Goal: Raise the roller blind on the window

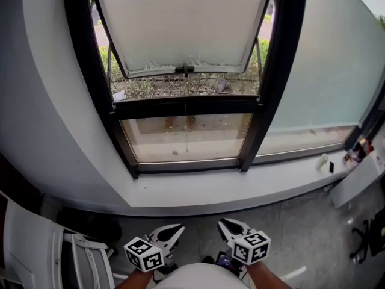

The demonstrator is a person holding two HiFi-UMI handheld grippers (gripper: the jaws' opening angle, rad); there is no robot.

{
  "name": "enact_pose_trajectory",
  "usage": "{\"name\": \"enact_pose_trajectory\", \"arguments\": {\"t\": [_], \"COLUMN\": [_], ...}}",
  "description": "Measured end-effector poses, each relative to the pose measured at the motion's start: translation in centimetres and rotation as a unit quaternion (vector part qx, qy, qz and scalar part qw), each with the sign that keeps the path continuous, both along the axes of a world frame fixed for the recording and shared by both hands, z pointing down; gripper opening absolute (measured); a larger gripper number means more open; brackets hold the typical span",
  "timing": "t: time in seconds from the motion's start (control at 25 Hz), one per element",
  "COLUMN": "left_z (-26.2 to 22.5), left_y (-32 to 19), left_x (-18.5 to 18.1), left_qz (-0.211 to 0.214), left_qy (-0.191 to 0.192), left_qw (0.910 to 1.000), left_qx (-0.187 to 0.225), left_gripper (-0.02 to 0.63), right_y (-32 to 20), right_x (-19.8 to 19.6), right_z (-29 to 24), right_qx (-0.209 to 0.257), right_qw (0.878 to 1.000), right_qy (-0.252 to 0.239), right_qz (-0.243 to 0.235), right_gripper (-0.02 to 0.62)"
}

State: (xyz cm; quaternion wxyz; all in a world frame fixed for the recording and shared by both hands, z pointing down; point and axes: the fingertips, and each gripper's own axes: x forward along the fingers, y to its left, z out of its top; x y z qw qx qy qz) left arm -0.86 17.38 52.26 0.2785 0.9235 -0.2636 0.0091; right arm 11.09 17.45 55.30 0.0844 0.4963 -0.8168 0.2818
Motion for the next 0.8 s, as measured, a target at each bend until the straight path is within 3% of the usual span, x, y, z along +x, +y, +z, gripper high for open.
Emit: {"name": "enact_pose_trajectory", "arguments": {"t": [0.8], "left_z": [-0.3], "left_y": [-0.3], "left_x": [6.3], "left_qz": [-0.046], "left_qy": [-0.015], "left_qw": [0.9987], "left_qx": [0.016], "left_gripper": [0.025], "right_y": [-2.2], "right_x": [5.8], "right_z": [0.8], "right_qx": [0.0], "right_qw": [0.998], "right_qy": [-0.009], "right_qz": [-0.06], "right_gripper": [0.026]}}
